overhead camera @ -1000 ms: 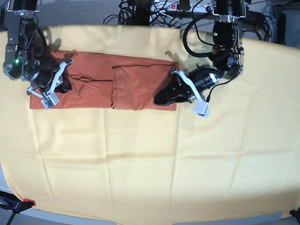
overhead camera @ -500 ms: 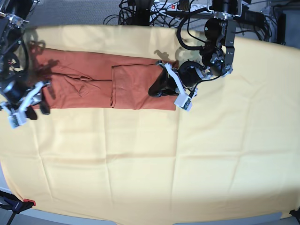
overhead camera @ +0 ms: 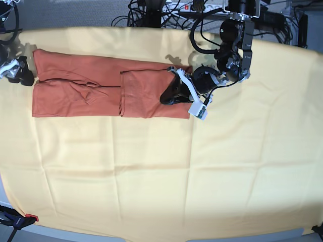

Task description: Fold the T-shirt properly

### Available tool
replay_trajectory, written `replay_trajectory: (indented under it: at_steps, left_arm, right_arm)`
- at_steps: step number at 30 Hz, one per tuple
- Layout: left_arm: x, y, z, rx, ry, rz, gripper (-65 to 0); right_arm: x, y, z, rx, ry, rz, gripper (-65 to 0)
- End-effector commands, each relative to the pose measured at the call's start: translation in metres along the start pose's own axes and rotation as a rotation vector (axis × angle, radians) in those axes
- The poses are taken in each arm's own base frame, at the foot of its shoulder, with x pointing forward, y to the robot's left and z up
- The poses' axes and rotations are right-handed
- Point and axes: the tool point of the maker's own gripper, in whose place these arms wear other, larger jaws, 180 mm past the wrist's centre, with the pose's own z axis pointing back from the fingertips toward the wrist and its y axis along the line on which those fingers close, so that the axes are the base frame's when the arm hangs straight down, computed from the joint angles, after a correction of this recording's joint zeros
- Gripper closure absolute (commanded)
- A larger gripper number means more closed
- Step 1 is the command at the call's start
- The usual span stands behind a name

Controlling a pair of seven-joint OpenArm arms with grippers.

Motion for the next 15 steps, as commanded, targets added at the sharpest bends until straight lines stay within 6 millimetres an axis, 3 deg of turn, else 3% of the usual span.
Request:
replay_trajectory:
  at_steps: [1, 11, 15]
  left_arm:
    - [0.004, 0.001, 0.001, 0.006, 0.002, -0.017, 0.0]
    - [0.005, 0.001, 0.002, 0.001, -0.002, -0.012, 0.0]
    - [0.006, 0.000, 0.002, -0.006, -0.010, -0.003, 0.0]
  right_arm:
    - [0.014, 0.003, 0.005, 0.038, -0.045, 0.007, -44.4]
    - [-0.009, 0.004, -0.003, 0.157, -0.028, -0.133, -44.4]
    - [-0.021, 0.015, -0.016, 0.210, 0.012, -0.144, -44.4]
